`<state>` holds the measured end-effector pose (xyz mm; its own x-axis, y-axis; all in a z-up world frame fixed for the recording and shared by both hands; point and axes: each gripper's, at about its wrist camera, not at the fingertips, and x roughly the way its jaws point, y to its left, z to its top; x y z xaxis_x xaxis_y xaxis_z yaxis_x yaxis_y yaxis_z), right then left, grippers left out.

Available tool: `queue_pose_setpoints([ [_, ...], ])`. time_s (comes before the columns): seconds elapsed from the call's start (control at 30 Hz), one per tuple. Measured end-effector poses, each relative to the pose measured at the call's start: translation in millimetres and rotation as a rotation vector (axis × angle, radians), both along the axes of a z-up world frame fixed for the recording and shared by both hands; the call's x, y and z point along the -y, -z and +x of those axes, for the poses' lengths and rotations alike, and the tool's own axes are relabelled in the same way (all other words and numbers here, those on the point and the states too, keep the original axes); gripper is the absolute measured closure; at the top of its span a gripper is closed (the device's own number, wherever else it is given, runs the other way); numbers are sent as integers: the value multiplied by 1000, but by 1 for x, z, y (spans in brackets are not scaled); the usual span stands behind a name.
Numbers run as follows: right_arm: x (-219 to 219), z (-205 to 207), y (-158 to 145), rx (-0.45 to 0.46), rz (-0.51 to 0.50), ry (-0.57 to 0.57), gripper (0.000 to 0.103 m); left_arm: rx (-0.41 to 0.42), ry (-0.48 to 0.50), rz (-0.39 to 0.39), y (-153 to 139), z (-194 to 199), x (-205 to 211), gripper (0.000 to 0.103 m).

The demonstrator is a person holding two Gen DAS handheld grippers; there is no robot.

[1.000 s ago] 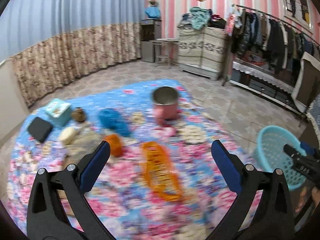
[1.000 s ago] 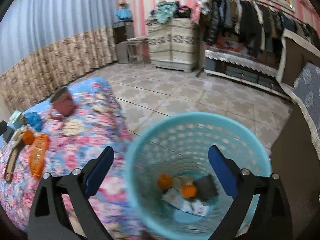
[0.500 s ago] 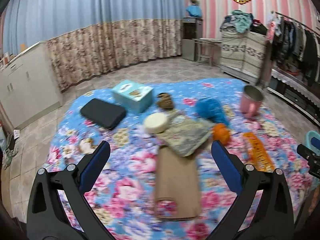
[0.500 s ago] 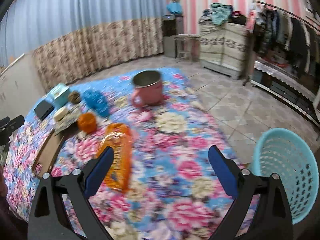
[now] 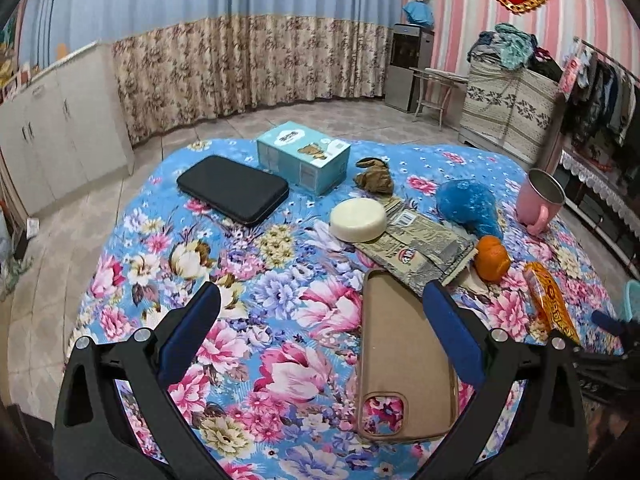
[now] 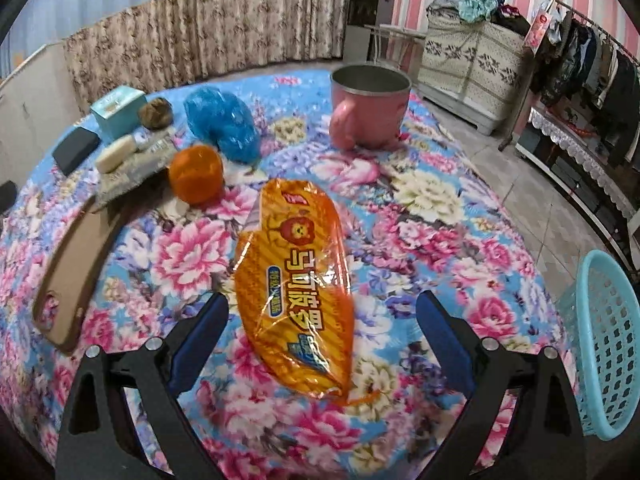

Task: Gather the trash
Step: 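Move back to the bed and grasp the long orange snack bag with the right tool, then grasp the torn orange peel with the left tool while the right holds the snack bag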

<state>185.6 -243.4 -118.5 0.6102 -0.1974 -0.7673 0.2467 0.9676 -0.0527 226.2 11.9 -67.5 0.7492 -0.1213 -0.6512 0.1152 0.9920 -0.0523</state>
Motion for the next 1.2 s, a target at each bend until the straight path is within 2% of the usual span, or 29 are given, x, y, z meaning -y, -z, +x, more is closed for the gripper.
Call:
queue_pose_setpoints([
  [0.07,2,1,4,-6,11,2,14,-20,-6,-20,2,2,-2,5],
  [0.13,6,1,6,-13,32,-3,29,-22,-9,-28,2,3,-2,5],
  [0.2,8,2,7,-12,56,-14,36,-21,-7,-22,2,4,2,5],
  [0.23,9,3,6,-12,65,-20,45,-20,-3,-17,2,3,6,5],
  [0.3,14,2,5,-5,98,-33,50,-19,4,-7,2,2,13,5],
  [0.4,20,2,5,7,145,-48,69,-12,23,24,3,0,25,5],
  [0.57,32,-2,2,35,208,-50,82,-3,41,76,7,-2,43,5],
  [0.6,33,-3,1,43,209,-48,89,-7,44,76,8,-2,45,5],
  [1.03,52,-20,-20,134,88,-3,89,-31,131,67,20,1,87,5],
  [1.2,69,-23,-20,143,96,34,89,-24,178,72,20,2,114,5],
])
